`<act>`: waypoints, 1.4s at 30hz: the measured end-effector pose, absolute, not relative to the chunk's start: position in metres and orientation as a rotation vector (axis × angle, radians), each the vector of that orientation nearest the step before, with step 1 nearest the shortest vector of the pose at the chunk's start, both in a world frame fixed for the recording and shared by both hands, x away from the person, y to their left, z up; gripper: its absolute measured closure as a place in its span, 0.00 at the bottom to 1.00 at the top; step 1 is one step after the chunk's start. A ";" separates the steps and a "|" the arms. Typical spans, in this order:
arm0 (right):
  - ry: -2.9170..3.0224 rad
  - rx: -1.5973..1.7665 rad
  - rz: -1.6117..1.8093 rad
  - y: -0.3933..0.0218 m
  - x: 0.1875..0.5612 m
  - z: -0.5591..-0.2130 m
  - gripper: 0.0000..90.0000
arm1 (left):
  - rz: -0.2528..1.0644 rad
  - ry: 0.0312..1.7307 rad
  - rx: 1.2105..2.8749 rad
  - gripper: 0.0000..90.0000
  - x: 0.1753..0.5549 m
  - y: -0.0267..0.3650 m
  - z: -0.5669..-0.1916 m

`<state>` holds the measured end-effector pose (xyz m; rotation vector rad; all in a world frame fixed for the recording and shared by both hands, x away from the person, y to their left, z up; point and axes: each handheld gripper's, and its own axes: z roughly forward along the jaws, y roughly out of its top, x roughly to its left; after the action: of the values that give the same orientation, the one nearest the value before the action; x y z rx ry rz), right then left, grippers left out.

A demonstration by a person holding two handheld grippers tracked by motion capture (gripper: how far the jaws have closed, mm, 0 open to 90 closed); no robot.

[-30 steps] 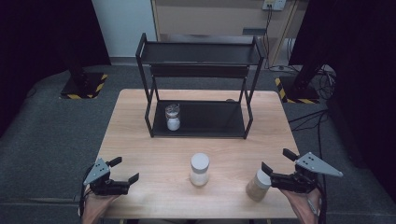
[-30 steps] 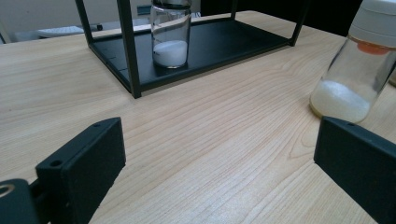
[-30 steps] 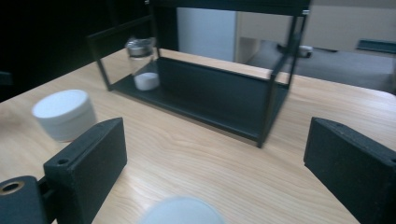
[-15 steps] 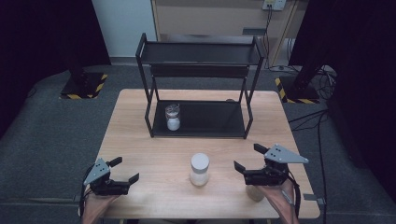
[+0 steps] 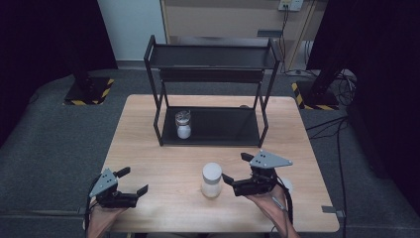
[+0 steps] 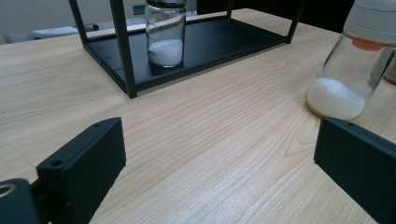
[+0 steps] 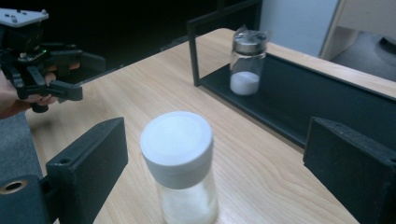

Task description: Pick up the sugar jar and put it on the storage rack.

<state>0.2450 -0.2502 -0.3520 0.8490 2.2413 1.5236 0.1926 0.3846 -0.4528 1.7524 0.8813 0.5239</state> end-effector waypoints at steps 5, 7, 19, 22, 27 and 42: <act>2.267 0.839 1.538 -0.240 0.253 -0.359 0.07 | 0.525 0.878 1.759 0.03 0.193 0.383 -0.453; 2.279 0.826 1.544 -0.236 0.256 -0.361 0.07 | 0.522 0.879 1.761 0.03 0.193 0.383 -0.453; 2.342 0.796 1.545 -0.215 0.267 -0.375 0.09 | 0.522 0.874 1.750 0.03 0.193 0.385 -0.453; 2.358 0.787 1.522 -0.209 0.268 -0.379 0.09 | 0.522 0.869 1.750 0.02 0.193 0.385 -0.453; 2.358 0.776 1.504 -0.204 0.269 -0.387 0.11 | 0.521 0.866 1.751 0.02 0.193 0.385 -0.453; 2.348 0.784 1.490 -0.198 0.270 -0.405 0.27 | 0.516 0.866 1.749 0.02 0.193 0.386 -0.454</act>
<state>0.2696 -0.1983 -0.4047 0.7838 2.3479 1.4898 0.1929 0.3855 -0.4536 1.7486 0.8662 0.5160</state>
